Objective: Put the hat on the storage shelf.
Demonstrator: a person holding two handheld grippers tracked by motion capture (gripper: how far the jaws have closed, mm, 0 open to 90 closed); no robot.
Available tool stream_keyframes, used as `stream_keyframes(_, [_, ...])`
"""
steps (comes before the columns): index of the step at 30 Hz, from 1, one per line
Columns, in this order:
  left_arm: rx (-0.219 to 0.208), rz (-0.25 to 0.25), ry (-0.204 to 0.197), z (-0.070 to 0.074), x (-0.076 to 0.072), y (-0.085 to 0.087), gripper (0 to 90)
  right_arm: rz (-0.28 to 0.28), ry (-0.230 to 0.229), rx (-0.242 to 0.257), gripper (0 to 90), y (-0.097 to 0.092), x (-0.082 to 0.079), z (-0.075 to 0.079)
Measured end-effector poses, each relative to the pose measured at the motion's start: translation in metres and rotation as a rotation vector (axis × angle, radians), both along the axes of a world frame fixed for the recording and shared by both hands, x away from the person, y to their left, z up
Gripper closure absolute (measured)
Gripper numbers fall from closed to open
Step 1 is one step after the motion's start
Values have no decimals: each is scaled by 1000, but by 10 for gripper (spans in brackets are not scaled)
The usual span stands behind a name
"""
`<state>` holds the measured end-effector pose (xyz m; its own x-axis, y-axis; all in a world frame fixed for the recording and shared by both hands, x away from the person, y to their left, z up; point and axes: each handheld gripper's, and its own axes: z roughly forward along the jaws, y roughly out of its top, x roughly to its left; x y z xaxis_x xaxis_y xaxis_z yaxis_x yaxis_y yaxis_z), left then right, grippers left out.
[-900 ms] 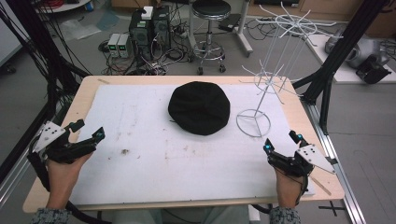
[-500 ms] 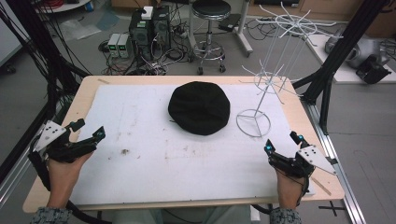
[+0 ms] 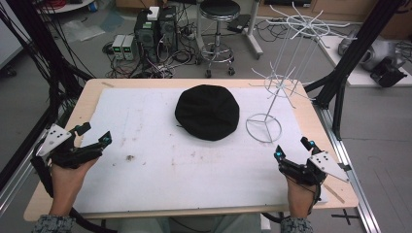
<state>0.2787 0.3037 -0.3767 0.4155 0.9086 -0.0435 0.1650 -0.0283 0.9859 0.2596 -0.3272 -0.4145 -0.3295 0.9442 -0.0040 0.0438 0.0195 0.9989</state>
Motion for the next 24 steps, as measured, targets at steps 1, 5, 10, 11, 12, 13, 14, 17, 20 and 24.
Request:
stream_keyframes(1, [7,-11,0,0,0,-1,185,-2,2,0,74,0,-1,0])
stream_keyframes(5, [22,-51,-7,1,7,-11,184,-5,3,9,74,-2,-2,-1])
stream_keyframes(10, [46,-75,-13,5,17,-22,184,-10,5,23,74,-6,-2,-2])
stream_keyframes(11, [50,-83,-17,6,19,-25,184,-11,8,24,74,-6,-2,-3])
stream_keyframes(12, [52,-89,-23,7,21,-28,184,-9,5,23,74,-6,-1,-3])
stream_keyframes(13, [55,-91,-27,9,24,-30,184,-9,5,23,74,-6,-1,-3])
stream_keyframes(14, [54,-95,-34,10,27,-33,185,-6,10,20,74,-6,0,-3])
stream_keyframes(17, [59,-113,-50,13,34,-41,184,-5,11,20,74,-5,0,-4])
stream_keyframes(20, [52,-130,-57,16,41,-48,185,-3,10,22,74,-7,1,-4])
stream_keyframes(24, [48,-146,-52,18,52,-59,186,-5,11,33,74,-8,1,-5])
